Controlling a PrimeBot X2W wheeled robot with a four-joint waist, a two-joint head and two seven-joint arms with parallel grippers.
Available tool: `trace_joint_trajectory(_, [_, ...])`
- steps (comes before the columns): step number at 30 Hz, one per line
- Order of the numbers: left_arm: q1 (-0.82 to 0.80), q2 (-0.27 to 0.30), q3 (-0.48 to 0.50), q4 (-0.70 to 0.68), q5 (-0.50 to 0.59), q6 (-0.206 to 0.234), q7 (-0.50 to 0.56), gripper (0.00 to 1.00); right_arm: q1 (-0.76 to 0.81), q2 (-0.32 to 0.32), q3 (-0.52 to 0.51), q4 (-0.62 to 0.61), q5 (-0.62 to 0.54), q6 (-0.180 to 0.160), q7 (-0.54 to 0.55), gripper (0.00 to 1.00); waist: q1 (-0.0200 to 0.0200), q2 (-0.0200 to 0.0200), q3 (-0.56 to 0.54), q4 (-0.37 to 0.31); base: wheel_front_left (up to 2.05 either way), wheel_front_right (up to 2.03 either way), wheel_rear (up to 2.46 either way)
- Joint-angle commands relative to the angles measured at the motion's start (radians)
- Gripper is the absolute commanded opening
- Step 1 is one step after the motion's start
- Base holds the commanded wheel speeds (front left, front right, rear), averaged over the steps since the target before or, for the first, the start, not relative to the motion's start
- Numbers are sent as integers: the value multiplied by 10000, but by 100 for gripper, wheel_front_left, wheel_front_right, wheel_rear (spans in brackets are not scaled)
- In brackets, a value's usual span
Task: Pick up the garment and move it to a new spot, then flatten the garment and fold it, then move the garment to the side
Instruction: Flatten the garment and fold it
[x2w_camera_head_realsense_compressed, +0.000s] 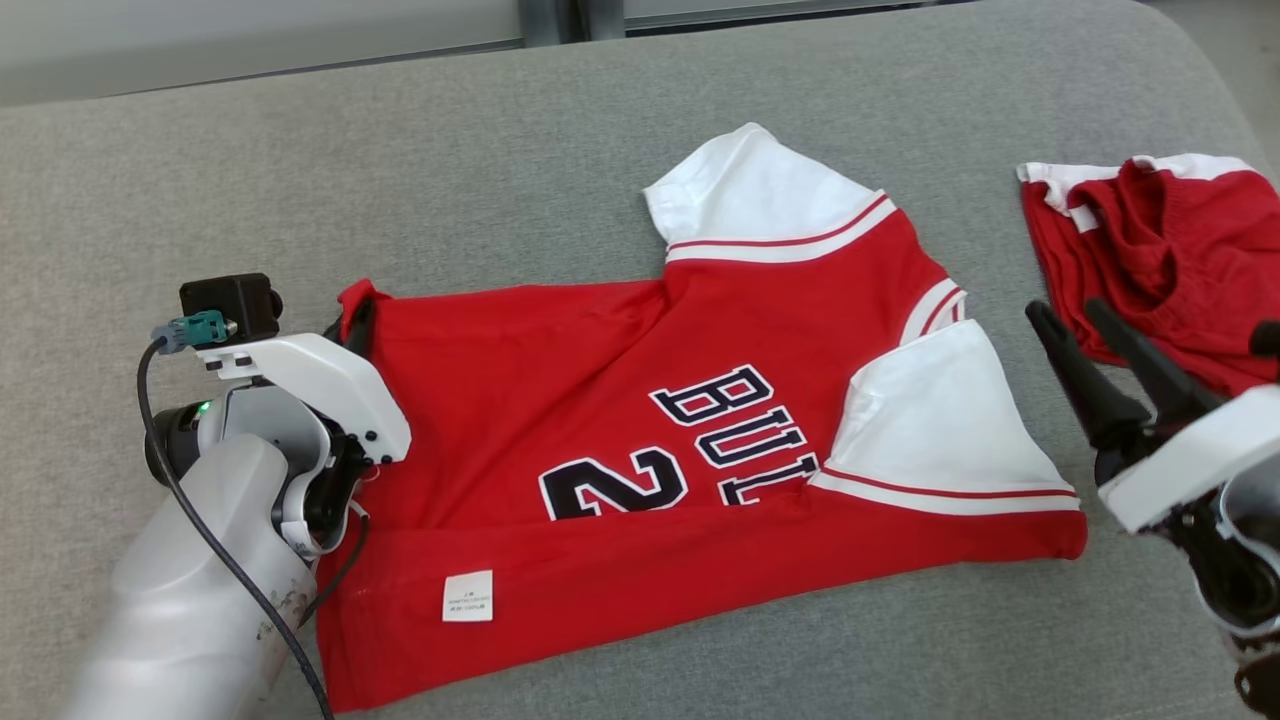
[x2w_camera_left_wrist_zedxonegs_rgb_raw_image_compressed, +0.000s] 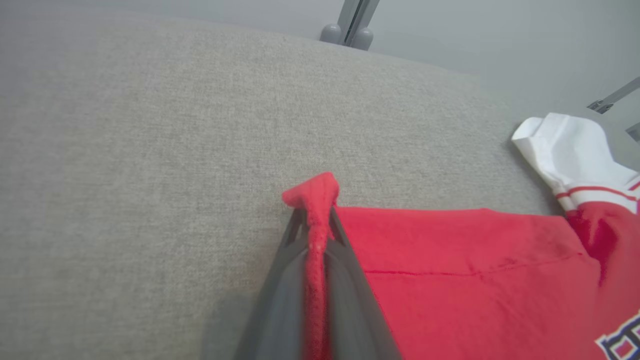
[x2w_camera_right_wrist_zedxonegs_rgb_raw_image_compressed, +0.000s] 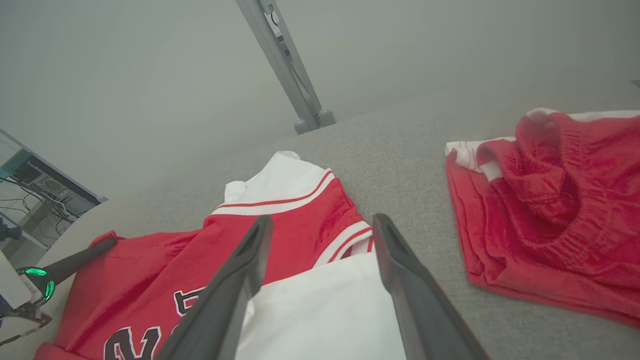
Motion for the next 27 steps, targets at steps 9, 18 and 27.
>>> trace_joint_trajectory(9, [254,292,262,-1119,-119,5,-595,0,-2503,123,-150,1448,-822,1,1165,100,0,0,391,930,0,0,0])
trace_joint_trajectory(18, [94,109,64,-1996,-89,-116,-520,0,-5242,475,151,3619,-1215,1,2928,100,0,0,1042,1769,0,0,0])
trace_joint_trajectory(27, [-1040,-662,-212,-1223,-52,-975,-821,0,-7614,364,658,5889,-1970,1,4619,100,0,0,1832,2716,0,0,0])
